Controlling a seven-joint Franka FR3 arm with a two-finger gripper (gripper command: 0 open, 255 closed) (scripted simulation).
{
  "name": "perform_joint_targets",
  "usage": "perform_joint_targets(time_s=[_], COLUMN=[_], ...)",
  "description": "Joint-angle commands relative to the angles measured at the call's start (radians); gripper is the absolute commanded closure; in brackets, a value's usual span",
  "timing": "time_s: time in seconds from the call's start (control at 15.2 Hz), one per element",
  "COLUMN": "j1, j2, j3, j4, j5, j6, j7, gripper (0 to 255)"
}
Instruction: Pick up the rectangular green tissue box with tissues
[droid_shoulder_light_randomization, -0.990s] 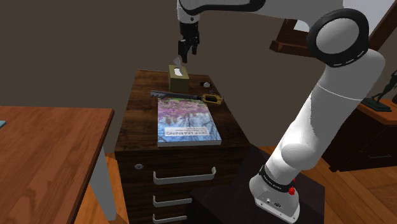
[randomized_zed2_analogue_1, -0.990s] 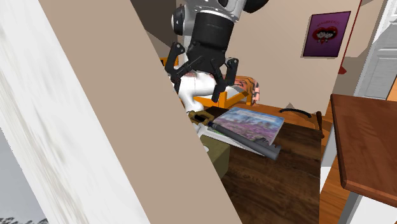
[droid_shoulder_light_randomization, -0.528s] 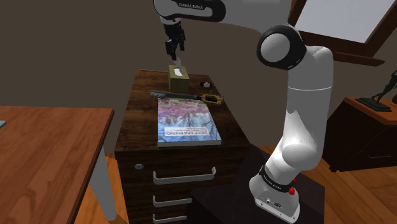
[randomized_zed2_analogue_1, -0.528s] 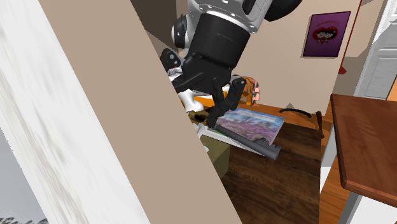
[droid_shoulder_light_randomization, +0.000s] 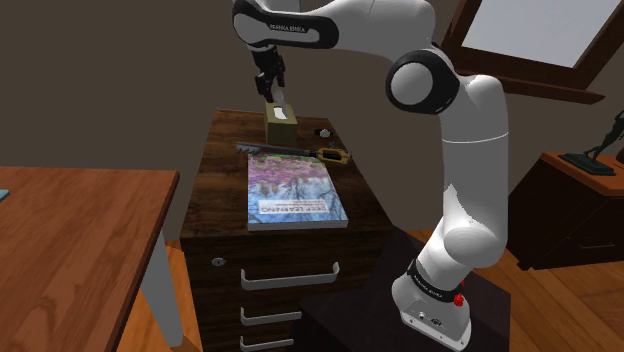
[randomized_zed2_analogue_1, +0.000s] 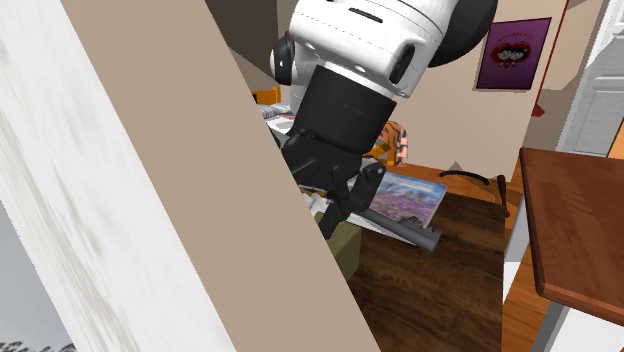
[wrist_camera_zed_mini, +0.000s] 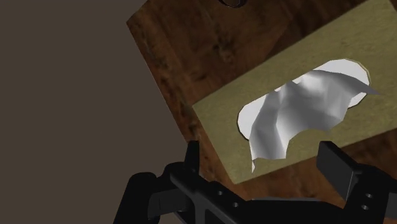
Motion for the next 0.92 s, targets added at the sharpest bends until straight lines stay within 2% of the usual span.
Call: perform_joint_targets(time_s=[0.0,0.13,0.2,0.86], j1=[-0.003,-0.003,-0.003,-0.002], j2=[-0.01,-0.01,-0.011,-0.007], j3=[0.001,0.001,0.001,0.001], j4=[-0.048,-0.048,-0.047,-0.03], j5=[0.0,0.0,0.0,0.0], j6=[0.035,0.035,0.035,0.021], j7=[0.014,0.014,0.013,0.009], gripper=[0,0,255,255])
